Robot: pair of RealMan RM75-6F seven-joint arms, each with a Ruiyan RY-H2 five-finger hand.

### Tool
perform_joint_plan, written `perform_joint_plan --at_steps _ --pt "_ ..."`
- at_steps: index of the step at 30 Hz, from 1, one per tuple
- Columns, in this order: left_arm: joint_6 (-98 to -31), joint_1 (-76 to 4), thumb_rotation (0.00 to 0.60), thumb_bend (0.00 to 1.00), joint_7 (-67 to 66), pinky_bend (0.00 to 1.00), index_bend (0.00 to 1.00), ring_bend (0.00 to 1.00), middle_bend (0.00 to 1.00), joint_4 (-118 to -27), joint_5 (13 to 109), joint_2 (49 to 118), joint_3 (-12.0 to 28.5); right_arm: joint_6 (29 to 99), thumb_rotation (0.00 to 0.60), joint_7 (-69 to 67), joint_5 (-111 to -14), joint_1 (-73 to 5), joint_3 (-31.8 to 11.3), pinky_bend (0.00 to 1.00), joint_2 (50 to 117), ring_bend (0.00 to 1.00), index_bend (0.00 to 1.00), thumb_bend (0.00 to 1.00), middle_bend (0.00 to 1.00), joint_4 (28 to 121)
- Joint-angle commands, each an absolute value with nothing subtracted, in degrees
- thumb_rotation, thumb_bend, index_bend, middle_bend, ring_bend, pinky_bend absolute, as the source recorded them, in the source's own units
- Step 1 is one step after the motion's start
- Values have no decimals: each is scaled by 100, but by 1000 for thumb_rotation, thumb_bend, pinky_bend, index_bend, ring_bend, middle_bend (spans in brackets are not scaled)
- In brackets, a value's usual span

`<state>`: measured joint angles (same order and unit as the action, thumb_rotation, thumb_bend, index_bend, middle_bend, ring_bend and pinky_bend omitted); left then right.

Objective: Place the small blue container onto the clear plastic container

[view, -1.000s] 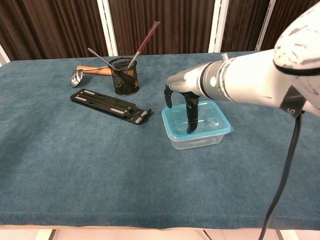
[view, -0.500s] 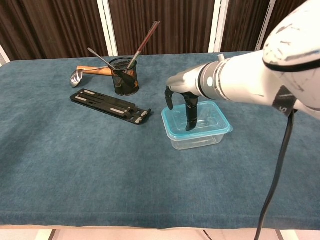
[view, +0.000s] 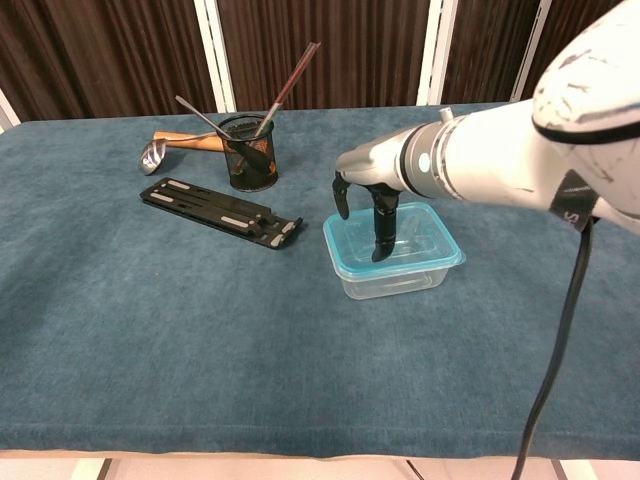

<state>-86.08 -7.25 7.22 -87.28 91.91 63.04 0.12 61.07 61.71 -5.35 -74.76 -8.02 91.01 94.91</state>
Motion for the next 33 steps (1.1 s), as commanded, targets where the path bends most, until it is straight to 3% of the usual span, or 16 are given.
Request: perform_joint_plan --at_steps 1,33 --pt "-8604 -727 600 409 716 81 0 0 0 -8730 9187 6308 14 6071 600 6146 -586 -7459 -786 133 9106 0 413 128 84 9460" --pt "-8571 -750 600 407 708 81 0 0 0 -8731 9157 6315 26 5932 600 6133 -605 -7438 -678 133 9177 0 444 115 84 9301"
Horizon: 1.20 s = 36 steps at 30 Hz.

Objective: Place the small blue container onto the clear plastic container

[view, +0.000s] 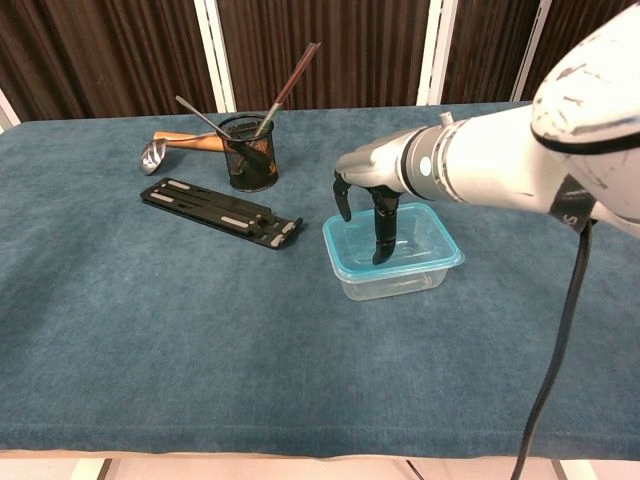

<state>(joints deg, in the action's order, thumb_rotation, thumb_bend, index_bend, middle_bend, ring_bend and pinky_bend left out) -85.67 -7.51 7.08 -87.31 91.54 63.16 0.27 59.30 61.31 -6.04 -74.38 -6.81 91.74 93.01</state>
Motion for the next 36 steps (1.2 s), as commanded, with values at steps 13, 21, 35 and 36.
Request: perform_joint_plan --at_steps 13,21,35,36 --pt "-8583 -747 600 407 731 80 0 0 0 -8727 9164 6311 23 5908 600 6136 -613 -7436 -655 133 9219 0 446 115 84 9263" --pt "-8595 -744 600 409 745 80 0 0 0 -8728 9170 6306 23 5919 600 6155 -607 -7440 -639 133 9255 0 446 115 84 9232" --pt "-8600 -744 600 408 760 80 0 0 0 -8724 9176 6303 22 5898 600 6188 -606 -7428 -606 133 9314 0 446 115 84 9156" --pt "-8599 -746 600 408 760 80 0 0 0 -8725 9176 6303 23 5900 600 6194 -604 -7428 -602 133 9320 0 446 115 84 9152"
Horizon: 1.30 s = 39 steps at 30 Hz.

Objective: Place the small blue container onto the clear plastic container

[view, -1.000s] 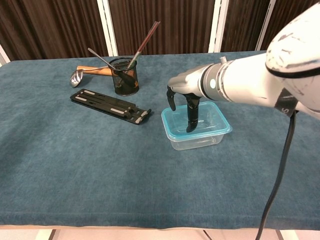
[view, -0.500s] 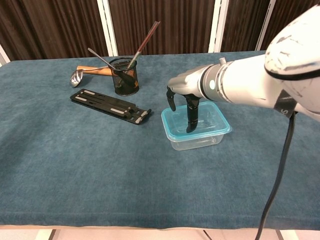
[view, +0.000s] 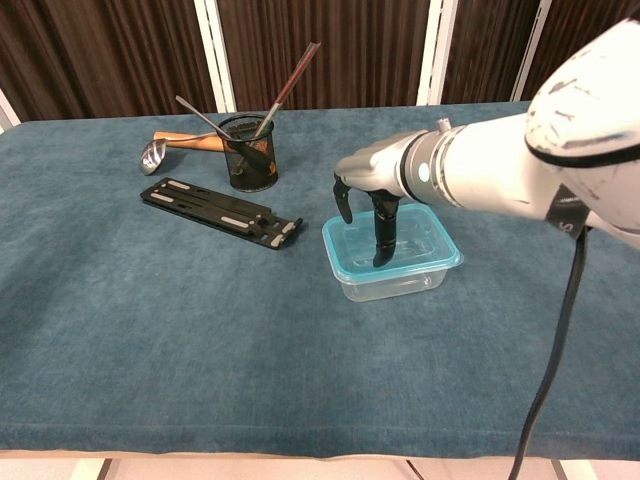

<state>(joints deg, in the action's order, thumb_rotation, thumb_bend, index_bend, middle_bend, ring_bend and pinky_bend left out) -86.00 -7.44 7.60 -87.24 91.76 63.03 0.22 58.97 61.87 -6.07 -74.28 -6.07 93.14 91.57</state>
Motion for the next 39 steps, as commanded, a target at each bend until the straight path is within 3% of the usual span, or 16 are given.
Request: perform_joint_plan --at_steps 1,13,23,27,31,34,37,39 --pt "-8599 -745 600 408 762 80 0 0 0 -8726 9177 6302 22 5900 600 6202 -600 -7428 -597 133 9327 0 446 115 84 9146" --pt "-8618 -738 600 409 770 80 0 0 0 -8717 9189 6301 18 6034 600 5975 -803 -7345 -793 133 9016 4 433 115 85 9479" --pt "-8616 -740 600 409 702 80 0 0 0 -8737 9192 6317 18 6265 600 5541 -1268 -7059 -952 134 7915 4 426 114 84 10540" --pt "-8642 -730 600 408 686 80 0 0 0 -8743 9201 6319 20 6488 600 5301 -1852 -6788 -842 134 7404 4 377 115 84 11098" --pt "-8668 -717 600 408 694 80 0 0 0 -8751 9192 6316 27 7045 600 4982 -3200 -6163 -329 134 6855 2 258 115 64 11774" --pt "-8705 -699 600 408 706 80 0 0 0 -8744 9193 6316 31 7592 600 4499 -4717 -5358 360 134 6453 0 178 115 30 12095" --pt "-8704 -693 600 409 674 80 0 0 0 -8747 9192 6325 27 8315 600 3691 -6342 -4306 1159 121 6280 0 135 114 8 11753" --pt "-8685 -699 600 408 636 80 0 0 0 -8756 9185 6334 26 8646 600 3203 -6933 -3795 1467 100 6272 0 118 115 2 11366"
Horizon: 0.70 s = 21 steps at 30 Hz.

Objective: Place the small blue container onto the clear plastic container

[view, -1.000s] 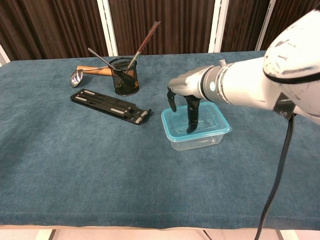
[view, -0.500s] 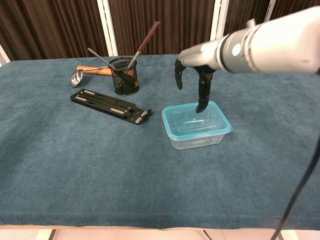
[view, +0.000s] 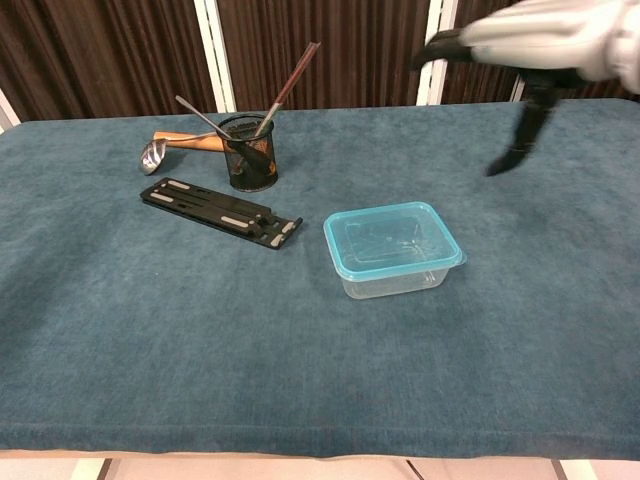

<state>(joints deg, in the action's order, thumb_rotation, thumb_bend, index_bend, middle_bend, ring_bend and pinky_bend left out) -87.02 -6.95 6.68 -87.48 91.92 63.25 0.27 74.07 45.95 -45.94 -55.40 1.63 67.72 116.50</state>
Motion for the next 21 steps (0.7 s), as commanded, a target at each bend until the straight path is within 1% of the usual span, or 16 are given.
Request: perform_joint_plan --at_steps 1,2,4,7,12,14,16,21 --pt "-8678 -701 600 408 612 80 0 0 0 -8761 9180 6339 28 8790 600 2955 -7162 -3567 1574 83 6290 0 109 115 0 11150" --pt "-8668 -705 600 408 579 80 0 0 0 -8770 9174 6349 31 8959 600 2605 -7413 -3286 1681 67 6328 0 101 115 0 10841" --pt "-8663 -705 600 408 522 80 0 0 0 -8778 9166 6363 34 9213 600 2033 -7618 -2879 1729 41 6423 0 81 115 0 10369" --pt "-8669 -701 600 408 424 80 0 0 0 -8792 9153 6396 44 9475 600 1129 -7807 -2306 1681 17 6667 0 73 114 0 9511" --pt "-8636 -712 600 407 302 79 0 0 0 -8792 9134 6440 50 9620 600 484 -7882 -1747 1482 1 7037 0 72 114 0 8578" --pt "-8595 -729 600 407 263 79 0 0 0 -8802 9115 6451 55 9495 600 433 -7910 -1657 1439 0 7048 0 67 115 0 8438" --pt "-8556 -758 600 407 237 79 0 0 0 -8799 9106 6467 68 9423 600 284 -7964 -1604 1361 0 6962 0 60 114 0 8480" --pt "-8546 -782 600 409 209 79 0 0 0 -8793 9141 6486 67 9218 600 415 -8047 -1488 1201 0 6934 0 58 114 0 8519"
